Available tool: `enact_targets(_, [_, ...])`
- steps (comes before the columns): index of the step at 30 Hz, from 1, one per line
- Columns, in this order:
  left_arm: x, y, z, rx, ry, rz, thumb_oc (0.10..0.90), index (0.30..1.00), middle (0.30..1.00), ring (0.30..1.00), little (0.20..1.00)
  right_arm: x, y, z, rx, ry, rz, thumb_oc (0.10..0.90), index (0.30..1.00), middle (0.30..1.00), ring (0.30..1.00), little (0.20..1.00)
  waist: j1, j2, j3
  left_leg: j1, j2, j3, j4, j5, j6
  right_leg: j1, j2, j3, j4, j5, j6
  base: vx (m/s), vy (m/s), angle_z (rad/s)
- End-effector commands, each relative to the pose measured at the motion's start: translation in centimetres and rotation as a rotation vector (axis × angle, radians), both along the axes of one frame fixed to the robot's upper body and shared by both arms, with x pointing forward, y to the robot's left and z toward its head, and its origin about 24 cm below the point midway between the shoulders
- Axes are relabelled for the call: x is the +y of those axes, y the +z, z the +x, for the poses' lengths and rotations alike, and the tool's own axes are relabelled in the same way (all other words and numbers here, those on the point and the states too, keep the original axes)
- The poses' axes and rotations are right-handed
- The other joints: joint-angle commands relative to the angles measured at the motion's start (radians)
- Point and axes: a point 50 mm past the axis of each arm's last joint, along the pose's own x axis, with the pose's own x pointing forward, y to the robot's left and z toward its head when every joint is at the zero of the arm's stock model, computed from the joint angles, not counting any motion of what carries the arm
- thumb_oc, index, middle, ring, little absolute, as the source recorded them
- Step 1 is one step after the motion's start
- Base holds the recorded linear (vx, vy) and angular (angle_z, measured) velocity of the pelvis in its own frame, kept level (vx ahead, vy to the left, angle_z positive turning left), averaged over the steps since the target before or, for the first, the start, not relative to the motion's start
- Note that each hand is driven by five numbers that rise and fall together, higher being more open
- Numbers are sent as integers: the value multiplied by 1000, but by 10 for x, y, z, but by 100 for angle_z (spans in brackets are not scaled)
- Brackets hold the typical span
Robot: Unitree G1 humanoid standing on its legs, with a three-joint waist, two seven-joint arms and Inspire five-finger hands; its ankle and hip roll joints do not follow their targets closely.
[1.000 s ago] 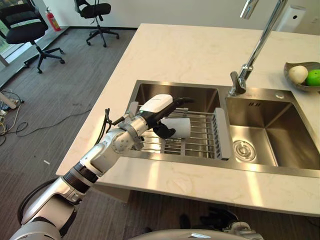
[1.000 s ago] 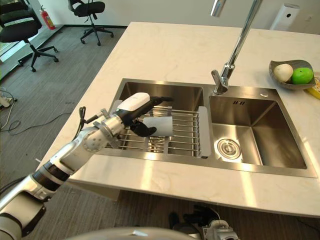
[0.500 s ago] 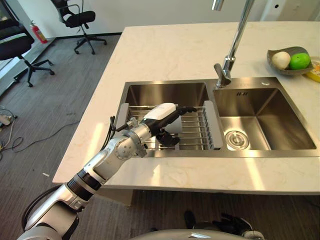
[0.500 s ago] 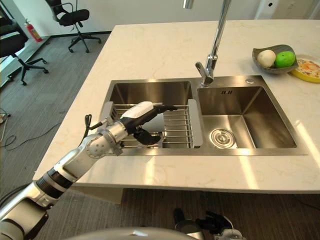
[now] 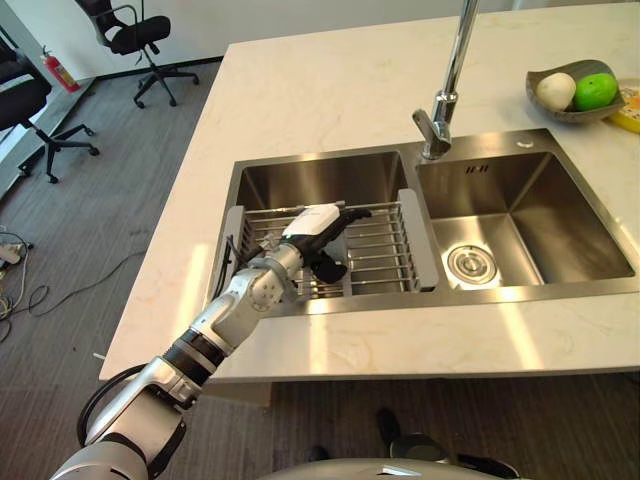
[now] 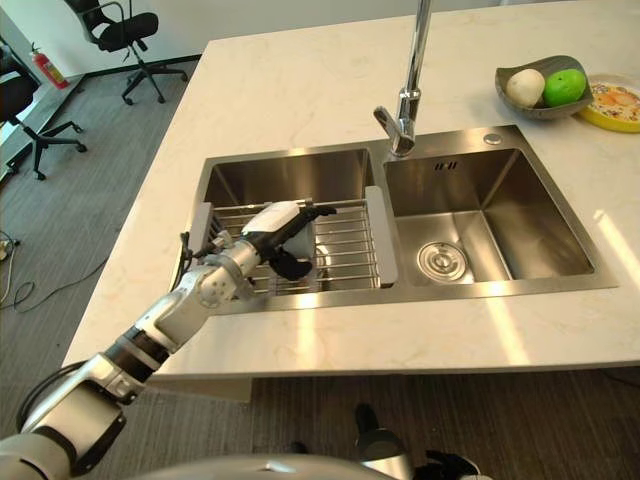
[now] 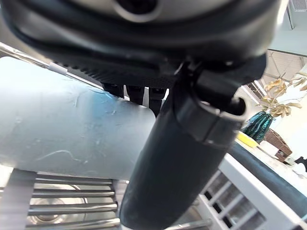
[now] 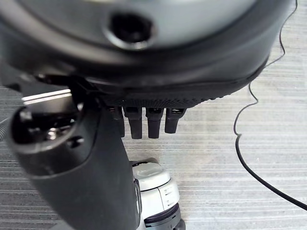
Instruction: Place the dishes in the dishwasher.
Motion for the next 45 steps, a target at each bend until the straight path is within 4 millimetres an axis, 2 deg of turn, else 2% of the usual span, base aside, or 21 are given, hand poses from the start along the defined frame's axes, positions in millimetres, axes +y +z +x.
enact_targets(1, [40, 0, 26, 26, 203, 96, 800, 900, 900, 900, 900, 6, -2, -5, 38, 73, 22, 800, 900, 900, 900, 900, -5, -57, -35, -14, 5, 5, 6, 29, -57, 73, -42, 6, 16, -58, 94, 3, -30, -1])
enact_targets(2, [51, -8, 27, 50, 243, 140, 505, 458, 458, 458, 458, 6, -2, -4, 35, 79, 22, 800, 900, 900, 900, 900, -2, -60, -36, -14, 6, 4, 6, 29, -57, 73, -41, 4, 16, -59, 93, 0, 0, 0])
enact_targets(3, [58, -13, 26, 70, 263, 167, 400, 300, 300, 300, 300, 6, -2, -4, 34, 81, 25, 800, 900, 900, 900, 900, -1, -61, -36, -13, 5, 4, 6, 28, -58, 74, -40, 3, 16, -59, 93, 0, 0, 0])
enact_targets(12, [99, -16, 10, 10, 312, 251, 400, 300, 300, 300, 300, 8, -3, -7, 41, 92, 35, 800, 900, 900, 900, 900, 22, -76, -37, -19, 8, -3, 6, 38, -62, 73, -37, -8, 16, -50, 90, -6, -3, 1])
enact_targets(14, [101, 15, 1, -174, 288, 106, 400, 300, 300, 300, 300, 9, -3, -12, 37, 79, 32, 800, 900, 900, 900, 900, 35, -84, -44, -15, 7, -14, 6, 26, -64, 82, -38, -17, 16, -62, 92, 7, -2, 3])
enact_targets(17, [105, 30, -5, -269, 304, -23, 400, 300, 300, 300, 300, 12, -5, -16, 41, 82, 29, 800, 900, 900, 900, 900, 34, -92, -50, -15, 6, -20, 6, 25, -66, 87, -40, -23, 16, -64, 93, 1, -5, 4])
enact_targets(18, [99, 62, -10, -403, 299, -257, 400, 300, 300, 300, 300, 14, -6, -20, 50, 71, 22, 800, 900, 900, 900, 900, 44, -102, -55, -19, 7, -31, 6, 28, -69, 88, -41, -33, 16, -62, 92, 2, -14, 12])
enact_targets(19, [100, 62, -10, -403, 300, -257, 400, 300, 300, 300, 300, 14, -6, -20, 50, 71, 22, 800, 900, 900, 900, 900, 43, -102, -55, -18, 7, -31, 6, 27, -69, 89, -42, -34, 16, -63, 92, -6, -35, 16])
enact_targets(21, [92, 84, -22, -512, 287, -557, 400, 300, 300, 300, 300, 17, -7, -27, 67, 65, 11, 800, 900, 900, 900, 900, 51, -114, -61, -21, 6, -45, 6, 28, -70, 91, -43, -45, 16, -64, 90, 3, -28, 18])
enact_targets(22, [82, 111, -33, -625, 222, -716, 400, 300, 300, 300, 300, 19, -8, -28, 72, 59, 4, 800, 900, 900, 900, 900, 64, -124, -67, -25, 6, -54, 6, 28, -71, 92, -45, -55, 16, -64, 89, -26, -29, 20])
enact_targets(23, [82, 111, -33, -626, 223, -716, 400, 300, 300, 300, 300, 19, -8, -28, 72, 60, 3, 800, 900, 900, 900, 900, 62, -124, -66, -32, 7, -54, 6, 40, -72, 86, -44, -55, 16, -54, 87, -24, -34, 23])
enact_targets(25, [70, 155, -55, -823, 96, -887, 400, 300, 300, 300, 300, 20, -9, -28, 73, 48, -10, 800, 900, 900, 900, 900, 78, -129, -73, -36, 4, -67, 6, 41, -71, 90, -45, -68, 16, -56, 85, -18, -20, 24])
enact_targets(29, [72, 186, -85, -1020, 12, -963, 400, 300, 300, 300, 300, 24, -9, -20, 66, 77, -18, 800, 900, 900, 900, 900, 115, -129, -70, -33, -1, -93, 6, 47, -69, 98, -45, -81, 16, -61, 82, -6, -19, 22])
enact_targets(31, [74, 190, -94, -1064, 3, -963, 400, 300, 300, 300, 300, 25, -10, -18, 66, 93, -21, 800, 900, 900, 900, 900, 133, -130, -61, -37, -4, -106, 6, 60, -72, 99, -47, -87, 16, -60, 80, -66, -21, 21])
enact_targets(32, [79, 189, -102, -1092, 7, -985, 400, 300, 300, 300, 300, 26, -10, -16, 68, 137, -35, 800, 900, 900, 900, 900, 189, -132, -23, -84, -10, -139, 34, 97, -90, 95, -62, -126, 16, -53, 79, -200, -27, 32])
enact_targets(38, [85, 170, -106, -1020, 65, -1005, 400, 300, 300, 300, 300, 18, -8, -23, 100, 206, -69, 800, 900, 900, 900, 900, 285, -112, 5, -274, -26, -259, 6, 204, -151, 41, -121, -354, 16, -52, 89, -191, -8, 134])
enact_targets(39, [86, 167, -104, -1004, 74, -1007, 400, 300, 300, 300, 300, 18, -8, -23, 108, 239, -75, 800, 900, 900, 900, 900, 285, -112, -2, -261, -8, -234, 6, 190, -147, 31, -132, -406, 16, -49, 92, -286, 105, 217])
enact_targets(40, [88, 155, -102, -944, 112, -1029, 400, 300, 300, 300, 300, 15, -7, -25, 98, 223, -83, 800, 900, 900, 900, 900, 254, -128, -19, -212, 88, -70, 22, 170, -131, 46, -163, -544, 22, -39, 99, -305, 134, 228])
enact_targets(42, [87, 155, -103, -944, 96, -1022, 400, 300, 300, 300, 300, 13, -6, -25, 74, 155, -90, 800, 900, 900, 900, 900, 226, -141, -26, -137, 169, 69, 28, 145, -151, 79, -191, -650, 25, -35, 106, -189, 213, 303])
enact_targets(44, [87, 159, -104, -974, 87, -998, 400, 300, 300, 300, 300, 11, -5, -21, 46, 107, -88, 800, 900, 900, 900, 900, 199, -153, -50, -68, 248, 192, 20, 125, -187, 96, -230, -712, 29, -15, 131, -55, 239, 219])
enact_targets(45, [87, 159, -104, -975, 87, -996, 400, 300, 300, 300, 300, 11, -5, -21, 46, 107, -87, 800, 900, 900, 900, 900, 197, -152, -47, -64, 248, 190, 20, 123, -189, 102, -230, -714, 28, -13, 134, -83, 326, 130])
